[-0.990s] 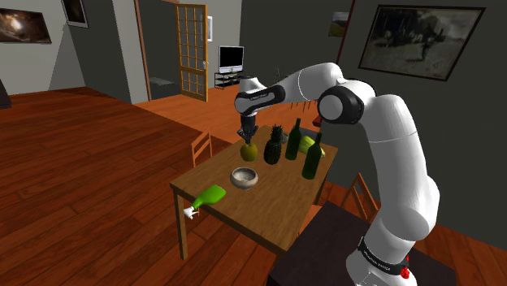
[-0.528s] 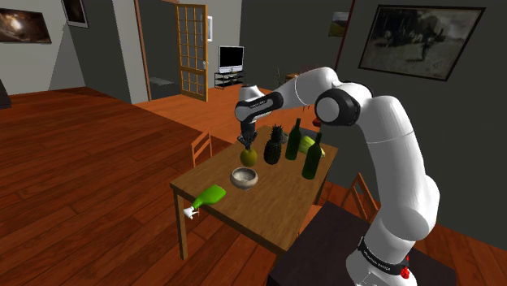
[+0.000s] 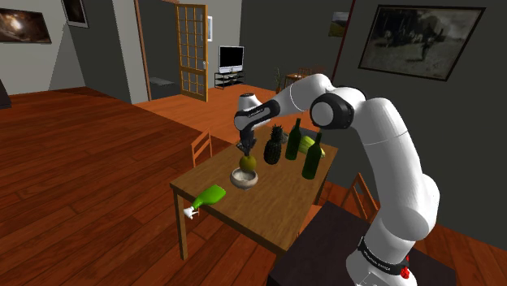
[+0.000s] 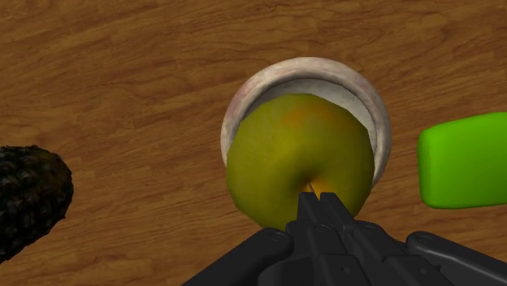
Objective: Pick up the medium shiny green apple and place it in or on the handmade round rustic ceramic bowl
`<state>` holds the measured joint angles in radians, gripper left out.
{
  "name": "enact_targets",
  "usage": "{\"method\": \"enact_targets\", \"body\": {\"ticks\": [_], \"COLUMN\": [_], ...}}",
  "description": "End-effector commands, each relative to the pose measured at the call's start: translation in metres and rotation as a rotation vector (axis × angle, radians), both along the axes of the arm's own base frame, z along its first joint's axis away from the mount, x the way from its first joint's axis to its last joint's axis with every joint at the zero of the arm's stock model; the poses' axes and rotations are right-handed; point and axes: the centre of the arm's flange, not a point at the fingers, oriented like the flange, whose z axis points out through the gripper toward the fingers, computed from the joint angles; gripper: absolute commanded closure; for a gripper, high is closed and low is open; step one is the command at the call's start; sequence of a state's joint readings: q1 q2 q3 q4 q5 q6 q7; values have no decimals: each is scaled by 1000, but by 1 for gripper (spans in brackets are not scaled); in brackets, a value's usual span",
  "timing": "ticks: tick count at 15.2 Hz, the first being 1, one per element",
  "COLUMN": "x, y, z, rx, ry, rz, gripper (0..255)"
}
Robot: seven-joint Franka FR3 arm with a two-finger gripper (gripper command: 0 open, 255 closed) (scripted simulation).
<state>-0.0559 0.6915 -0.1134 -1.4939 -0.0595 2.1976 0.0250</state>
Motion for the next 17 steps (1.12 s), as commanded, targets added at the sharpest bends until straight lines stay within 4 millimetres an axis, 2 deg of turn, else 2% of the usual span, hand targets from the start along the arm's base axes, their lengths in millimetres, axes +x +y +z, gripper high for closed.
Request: {"method": "enact_targets", "body": {"ticks": [1, 8, 9, 14, 17], "x": [-1, -1, -1, 0, 0], "y": [0, 0, 0, 0, 5], "z": [-5, -5, -5, -5, 34], "rx": [0, 0, 0, 0, 0], "ry": [-1, -1, -1, -1, -1], "rz": [0, 0, 0, 0, 0], "gripper": [255, 255, 0, 0, 0]}}
